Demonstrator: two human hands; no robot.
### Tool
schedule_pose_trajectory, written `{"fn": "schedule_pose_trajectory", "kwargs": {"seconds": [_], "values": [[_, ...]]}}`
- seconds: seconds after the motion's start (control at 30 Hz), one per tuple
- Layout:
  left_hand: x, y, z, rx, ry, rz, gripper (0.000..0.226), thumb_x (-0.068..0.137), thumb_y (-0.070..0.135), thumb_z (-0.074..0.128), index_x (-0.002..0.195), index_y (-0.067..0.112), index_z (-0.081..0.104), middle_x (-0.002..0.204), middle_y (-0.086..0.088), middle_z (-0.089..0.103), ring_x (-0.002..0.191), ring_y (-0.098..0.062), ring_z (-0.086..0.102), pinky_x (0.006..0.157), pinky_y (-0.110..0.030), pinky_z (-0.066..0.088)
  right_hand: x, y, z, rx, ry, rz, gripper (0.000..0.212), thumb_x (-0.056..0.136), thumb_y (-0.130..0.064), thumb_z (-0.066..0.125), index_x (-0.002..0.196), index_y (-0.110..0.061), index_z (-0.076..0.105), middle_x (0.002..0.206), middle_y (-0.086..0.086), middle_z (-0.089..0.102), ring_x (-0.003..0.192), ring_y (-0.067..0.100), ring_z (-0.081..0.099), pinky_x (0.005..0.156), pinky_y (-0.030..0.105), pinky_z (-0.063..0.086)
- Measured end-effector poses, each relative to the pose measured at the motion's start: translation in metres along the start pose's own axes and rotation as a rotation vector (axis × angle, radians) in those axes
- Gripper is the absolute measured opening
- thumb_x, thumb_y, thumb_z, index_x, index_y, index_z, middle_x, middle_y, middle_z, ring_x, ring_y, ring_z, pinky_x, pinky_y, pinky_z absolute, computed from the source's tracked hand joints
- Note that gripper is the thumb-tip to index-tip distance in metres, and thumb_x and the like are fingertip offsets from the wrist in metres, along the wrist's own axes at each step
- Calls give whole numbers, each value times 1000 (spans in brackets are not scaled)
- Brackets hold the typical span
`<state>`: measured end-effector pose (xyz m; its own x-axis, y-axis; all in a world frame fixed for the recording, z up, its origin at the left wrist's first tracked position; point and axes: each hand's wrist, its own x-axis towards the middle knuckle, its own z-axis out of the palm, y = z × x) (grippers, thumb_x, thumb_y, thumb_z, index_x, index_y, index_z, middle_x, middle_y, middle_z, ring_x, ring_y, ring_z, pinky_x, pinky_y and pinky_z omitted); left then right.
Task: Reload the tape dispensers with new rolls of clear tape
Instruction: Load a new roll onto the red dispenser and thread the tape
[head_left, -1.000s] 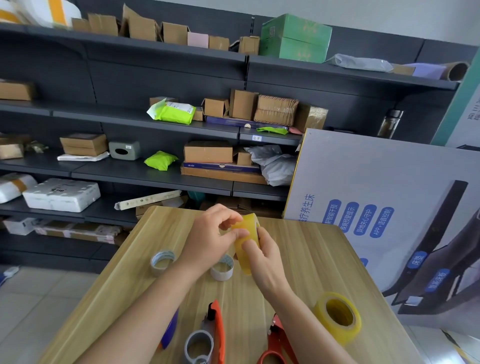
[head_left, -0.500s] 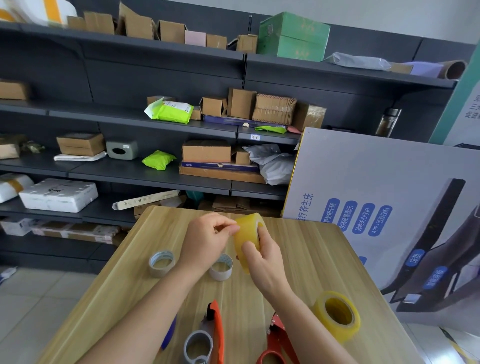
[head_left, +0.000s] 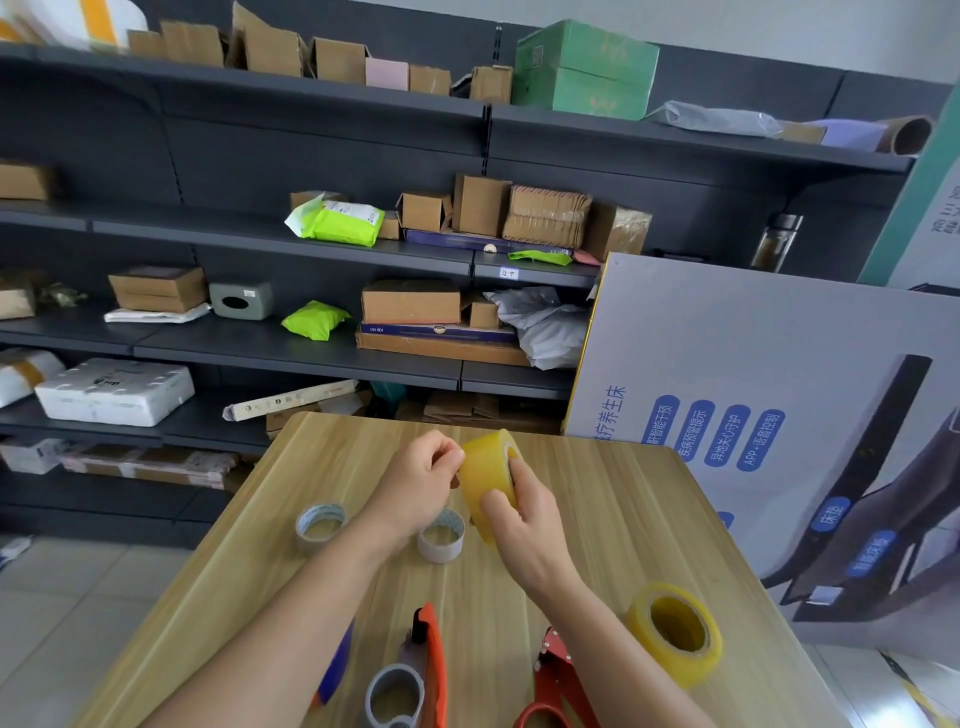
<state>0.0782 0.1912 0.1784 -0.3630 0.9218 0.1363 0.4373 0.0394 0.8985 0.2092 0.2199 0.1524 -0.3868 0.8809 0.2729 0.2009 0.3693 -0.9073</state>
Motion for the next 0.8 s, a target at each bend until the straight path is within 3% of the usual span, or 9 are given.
{"fn": "schedule_pose_trajectory", "kwargs": {"seconds": [0.2,0.33,0.47,0.6,0.7,0.8], "values": [[1,3,-7,-93,30,13,12,91,26,62,87,16,66,79,-4,66,68,-13,62,59,-26,49,3,1,-3,-30,10,-12,32,71,-34,46,83,-4,51,65,2,47,58,13,42,54,40,40],[4,7,-10,8,13,-12,11,92,17,62,87,8,67,76,-3,64,68,-13,56,66,-29,50,2,1,-3,-97,0,-49,13,73,-26,48,70,-15,41,59,-5,38,52,8,33,51,31,31],[5,6,-7,142,16,13,15,95,20,55,88,9,63,75,3,58,70,-11,52,68,-27,46,2,3,-1,-92,-7,-45,14,73,-27,47,70,-16,40,59,-4,37,53,11,32,52,34,31],[-1,1,5,264,187,206,14,96,17,53,83,12,55,80,7,51,73,-8,49,62,-21,40,10,4,-1,-45,-40,66,26,69,-38,45,74,-13,46,64,-1,43,59,16,40,55,42,39],[-7,-3,11,217,201,230,15,96,15,52,81,14,55,70,7,54,67,-11,53,58,-24,43,14,4,-5,15,-80,171,20,65,-41,48,70,-22,48,68,1,50,64,24,52,60,50,50],[-8,-2,11,4,214,90,15,95,13,53,82,12,58,67,-4,62,57,-12,54,56,-23,48,15,4,-10,84,-120,219,18,66,-35,54,71,-18,48,71,5,51,67,26,53,61,45,48]]}}
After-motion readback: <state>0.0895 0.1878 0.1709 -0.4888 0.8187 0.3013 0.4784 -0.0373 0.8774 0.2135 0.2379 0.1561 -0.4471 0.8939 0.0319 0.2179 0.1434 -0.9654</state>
